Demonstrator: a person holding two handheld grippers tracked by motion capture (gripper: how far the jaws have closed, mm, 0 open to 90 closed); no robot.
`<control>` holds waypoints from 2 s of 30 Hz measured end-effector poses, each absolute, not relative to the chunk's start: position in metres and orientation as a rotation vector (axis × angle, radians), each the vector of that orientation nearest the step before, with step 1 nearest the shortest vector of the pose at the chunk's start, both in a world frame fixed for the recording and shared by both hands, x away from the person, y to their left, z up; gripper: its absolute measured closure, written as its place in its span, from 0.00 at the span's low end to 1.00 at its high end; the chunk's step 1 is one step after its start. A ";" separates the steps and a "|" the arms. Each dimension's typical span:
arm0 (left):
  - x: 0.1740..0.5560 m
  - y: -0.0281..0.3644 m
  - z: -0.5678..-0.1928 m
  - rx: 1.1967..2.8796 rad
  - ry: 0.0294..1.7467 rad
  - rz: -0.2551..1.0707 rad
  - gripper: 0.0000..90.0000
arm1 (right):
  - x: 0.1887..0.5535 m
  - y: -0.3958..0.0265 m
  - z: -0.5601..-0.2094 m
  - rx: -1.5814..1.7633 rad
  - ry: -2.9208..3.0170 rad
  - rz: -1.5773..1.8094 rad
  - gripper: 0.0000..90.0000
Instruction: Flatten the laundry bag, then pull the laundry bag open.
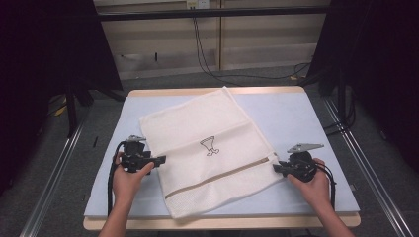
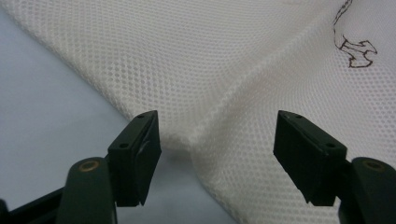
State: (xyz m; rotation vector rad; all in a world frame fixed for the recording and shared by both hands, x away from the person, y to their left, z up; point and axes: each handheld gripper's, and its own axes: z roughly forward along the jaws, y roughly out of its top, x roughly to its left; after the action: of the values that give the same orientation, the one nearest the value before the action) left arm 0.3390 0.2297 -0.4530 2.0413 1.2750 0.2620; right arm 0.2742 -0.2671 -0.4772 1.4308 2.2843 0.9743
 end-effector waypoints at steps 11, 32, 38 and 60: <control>0.308 0.228 -0.464 2.063 1.318 0.265 0.30 | 0.257 -0.264 -0.476 1.428 2.269 0.968 0.84; 0.298 0.218 -0.470 2.067 1.341 0.284 0.48 | 0.264 -0.265 -0.460 1.385 2.212 1.117 0.54; 0.299 0.213 -0.470 2.085 1.355 0.317 0.56 | 0.282 -0.256 -0.472 1.350 2.267 1.038 0.60; 0.358 0.223 -0.468 2.093 1.370 0.264 0.93 | 0.267 -0.255 -0.467 1.335 2.269 0.964 0.83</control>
State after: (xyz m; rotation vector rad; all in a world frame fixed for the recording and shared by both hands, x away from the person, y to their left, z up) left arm 0.3583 0.2231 -0.4682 2.0926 1.3699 0.2638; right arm 0.2668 -0.2551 -0.4667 1.3354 2.2686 0.9638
